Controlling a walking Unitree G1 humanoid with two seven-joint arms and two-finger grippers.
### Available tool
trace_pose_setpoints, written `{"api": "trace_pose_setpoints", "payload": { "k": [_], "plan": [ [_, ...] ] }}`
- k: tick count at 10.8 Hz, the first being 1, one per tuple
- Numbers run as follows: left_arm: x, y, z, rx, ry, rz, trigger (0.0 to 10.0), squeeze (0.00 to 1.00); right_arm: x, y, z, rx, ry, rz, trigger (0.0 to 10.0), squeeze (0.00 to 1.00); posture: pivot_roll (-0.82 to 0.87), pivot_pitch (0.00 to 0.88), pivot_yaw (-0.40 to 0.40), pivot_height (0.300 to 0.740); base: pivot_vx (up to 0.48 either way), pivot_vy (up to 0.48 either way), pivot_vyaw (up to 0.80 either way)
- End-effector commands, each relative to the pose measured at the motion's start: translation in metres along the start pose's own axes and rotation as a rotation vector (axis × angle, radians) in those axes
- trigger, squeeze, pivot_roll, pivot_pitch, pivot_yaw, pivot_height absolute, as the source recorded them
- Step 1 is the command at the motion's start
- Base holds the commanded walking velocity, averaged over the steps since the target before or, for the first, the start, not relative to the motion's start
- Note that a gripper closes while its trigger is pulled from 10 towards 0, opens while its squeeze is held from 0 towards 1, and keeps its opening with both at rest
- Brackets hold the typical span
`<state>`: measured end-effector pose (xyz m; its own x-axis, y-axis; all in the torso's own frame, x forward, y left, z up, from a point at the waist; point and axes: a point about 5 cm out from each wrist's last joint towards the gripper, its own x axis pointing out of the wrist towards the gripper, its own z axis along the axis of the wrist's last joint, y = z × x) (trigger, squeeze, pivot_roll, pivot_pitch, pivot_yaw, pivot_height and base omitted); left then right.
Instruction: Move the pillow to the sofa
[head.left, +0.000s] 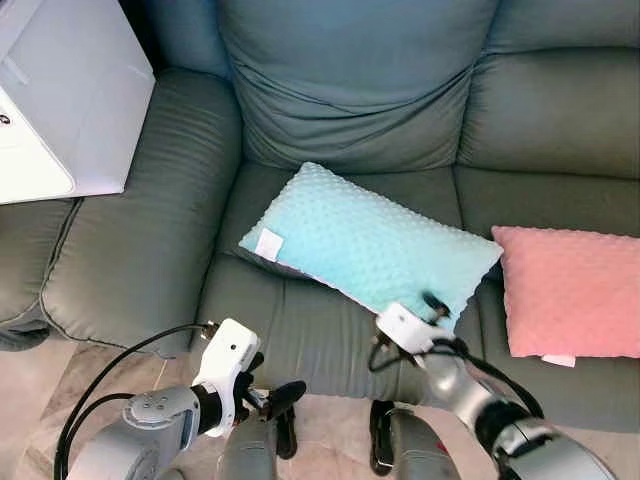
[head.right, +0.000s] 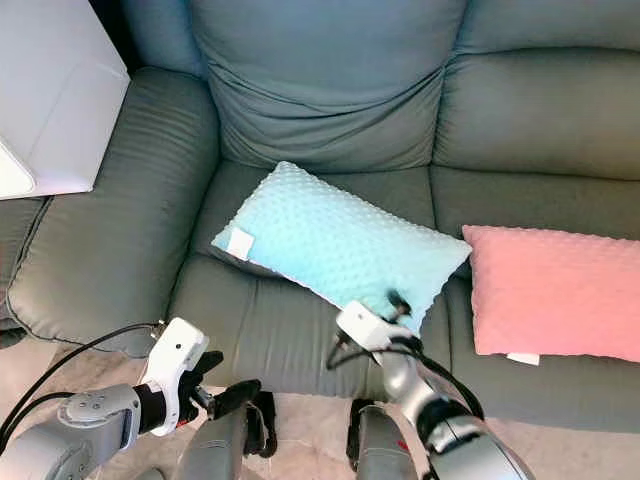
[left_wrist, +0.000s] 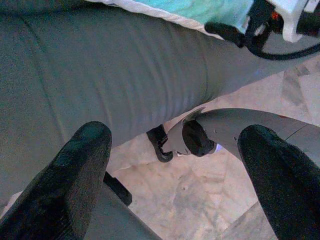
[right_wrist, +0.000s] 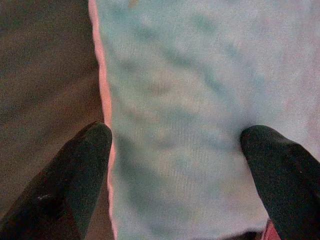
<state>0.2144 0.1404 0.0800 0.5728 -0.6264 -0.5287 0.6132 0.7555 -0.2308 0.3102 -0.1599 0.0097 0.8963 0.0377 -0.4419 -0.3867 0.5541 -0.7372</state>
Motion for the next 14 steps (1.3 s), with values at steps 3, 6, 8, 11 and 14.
{"api": "trace_pose_setpoints", "payload": {
  "k": [3,6,8,11,14],
  "plan": [
    [-0.003,0.003,0.004,-0.019,-0.062,0.061,10.0,0.00,-0.006,0.007,-0.016,0.029,0.041,-0.021,10.0,0.00,0.09,0.366,0.105,0.740,0.000,0.000,0.00],
    [-0.014,0.011,0.014,-0.044,-0.173,0.169,10.0,0.00,-0.002,-0.003,-0.006,0.071,0.012,-0.073,10.0,0.00,0.12,0.394,0.127,0.740,0.000,0.000,0.00],
    [-0.018,0.011,0.012,-0.051,-0.175,0.186,10.0,0.00,-0.001,-0.002,-0.003,0.104,0.007,-0.073,0.0,0.00,0.13,0.417,0.134,0.740,0.000,0.000,0.00],
    [-0.017,0.010,0.011,-0.057,-0.177,0.190,10.0,0.00,-0.005,0.008,-0.008,0.143,0.019,-0.039,0.0,0.00,0.13,0.419,0.133,0.740,0.000,0.000,0.00],
    [-0.012,0.012,0.015,-0.056,-0.185,0.190,10.0,0.00,-0.010,0.016,-0.017,0.139,0.008,0.006,0.0,0.00,0.10,0.412,0.124,0.740,0.000,0.000,0.00]
  ]
}}
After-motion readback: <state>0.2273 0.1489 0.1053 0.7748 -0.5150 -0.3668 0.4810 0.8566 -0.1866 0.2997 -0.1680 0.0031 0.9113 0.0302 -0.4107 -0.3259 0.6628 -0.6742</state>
